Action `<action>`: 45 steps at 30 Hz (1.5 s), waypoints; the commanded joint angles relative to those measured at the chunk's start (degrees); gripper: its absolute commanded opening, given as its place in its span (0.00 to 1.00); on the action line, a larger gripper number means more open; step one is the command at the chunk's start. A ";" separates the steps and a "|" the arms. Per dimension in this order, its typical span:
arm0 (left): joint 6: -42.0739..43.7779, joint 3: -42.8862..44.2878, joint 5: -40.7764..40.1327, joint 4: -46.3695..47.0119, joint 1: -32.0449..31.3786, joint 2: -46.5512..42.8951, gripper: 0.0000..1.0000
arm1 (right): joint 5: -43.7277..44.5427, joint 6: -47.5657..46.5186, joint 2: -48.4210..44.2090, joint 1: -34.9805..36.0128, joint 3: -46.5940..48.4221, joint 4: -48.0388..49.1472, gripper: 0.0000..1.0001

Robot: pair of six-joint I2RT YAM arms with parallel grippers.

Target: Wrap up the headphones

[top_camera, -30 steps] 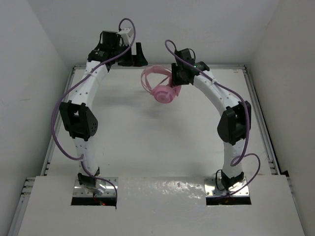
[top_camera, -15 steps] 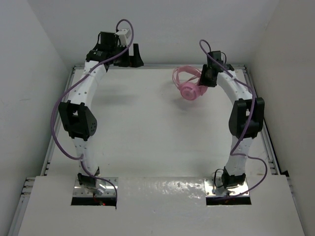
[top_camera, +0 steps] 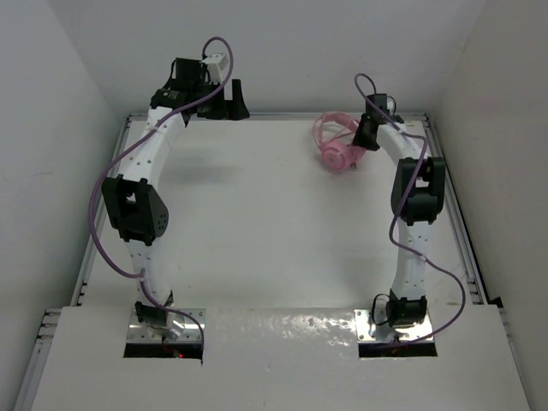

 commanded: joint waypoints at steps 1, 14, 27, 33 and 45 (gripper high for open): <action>0.81 0.07 -0.42 0.90 0.68 -4.21 1.00 | -0.01 1.30 -1.03 -3.78 4.64 1.76 0.00; 0.63 0.25 0.19 1.07 0.77 -3.60 1.00 | -6.87 -16.10 -6.02 -4.94 4.41 -6.77 0.00; 0.89 -0.72 1.51 0.72 0.86 -4.04 1.00 | -7.40 -17.34 -12.62 -9.16 -7.73 -5.72 0.00; 0.98 -0.98 1.77 0.72 0.86 -3.77 1.00 | -5.30 -17.24 -11.40 -10.83 -7.65 -5.89 0.22; 0.63 -1.16 2.39 1.07 0.86 -3.60 1.00 | -8.02 -18.83 -9.72 -11.01 -0.09 -9.84 0.77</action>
